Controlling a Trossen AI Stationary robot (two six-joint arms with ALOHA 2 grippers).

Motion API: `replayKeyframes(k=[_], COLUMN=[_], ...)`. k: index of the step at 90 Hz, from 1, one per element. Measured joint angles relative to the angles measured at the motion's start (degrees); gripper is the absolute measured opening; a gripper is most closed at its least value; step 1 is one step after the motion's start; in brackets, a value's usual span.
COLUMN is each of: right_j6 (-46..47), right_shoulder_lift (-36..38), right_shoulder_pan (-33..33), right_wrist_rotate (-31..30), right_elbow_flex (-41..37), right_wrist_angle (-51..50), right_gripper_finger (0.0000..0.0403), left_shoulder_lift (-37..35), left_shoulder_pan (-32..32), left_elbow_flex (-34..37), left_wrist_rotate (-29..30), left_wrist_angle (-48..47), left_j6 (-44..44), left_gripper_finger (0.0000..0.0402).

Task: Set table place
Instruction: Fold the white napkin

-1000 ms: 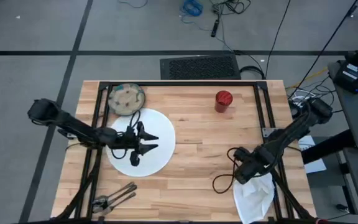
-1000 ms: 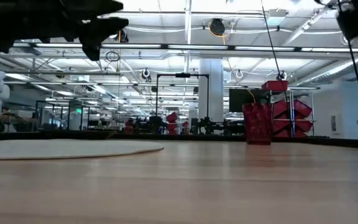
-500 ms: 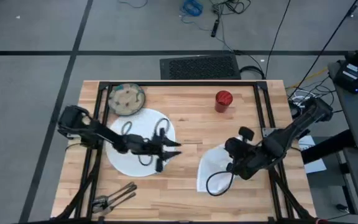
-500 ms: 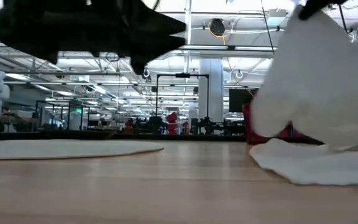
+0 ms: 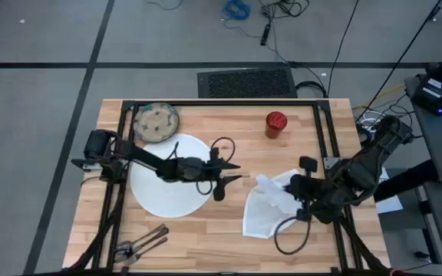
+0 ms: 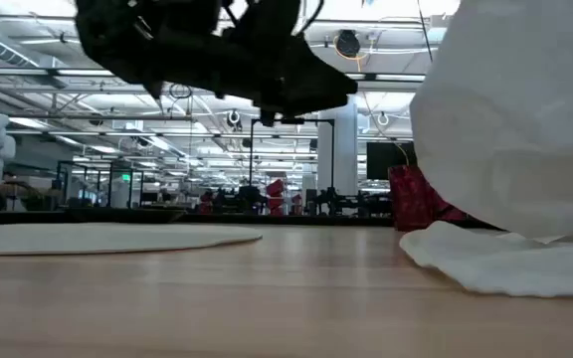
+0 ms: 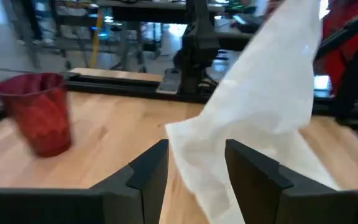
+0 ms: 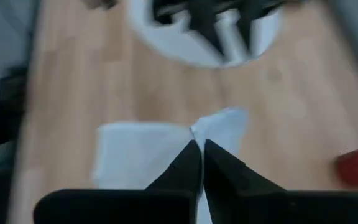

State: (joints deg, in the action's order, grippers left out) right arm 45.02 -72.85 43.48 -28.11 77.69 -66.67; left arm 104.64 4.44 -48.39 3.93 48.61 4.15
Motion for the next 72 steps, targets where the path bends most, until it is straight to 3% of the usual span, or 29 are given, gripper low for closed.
replayKeyframes(k=[19,42,55,72], right_j6=[14.2,27.0,35.8,48.8], right_shoulder_lift=[-1.2,-3.1,-3.8,-4.7], right_shoulder_pan=[3.0,6.7,10.0,14.6], right_wrist_rotate=[13.8,19.6,21.1,24.7], right_elbow_flex=[-2.6,-13.0,-21.0,-29.6], right_wrist_angle=[2.3,13.4,21.6,27.7], right_gripper_finger=[0.0,0.0,0.0,0.0], left_shoulder_lift=[7.6,15.4,16.2,16.2], left_shoulder_pan=[-1.8,-2.2,-2.2,-2.1], left_elbow_flex=[-11.8,-27.1,-29.8,-29.9], left_wrist_rotate=[-10.8,-14.6,-16.2,-18.5], left_wrist_angle=[-0.8,-11.4,-17.3,-18.2], left_j6=[-1.6,-6.1,-8.0,-7.7], left_gripper_finger=[0.0145,0.0145,0.0145,0.0145])
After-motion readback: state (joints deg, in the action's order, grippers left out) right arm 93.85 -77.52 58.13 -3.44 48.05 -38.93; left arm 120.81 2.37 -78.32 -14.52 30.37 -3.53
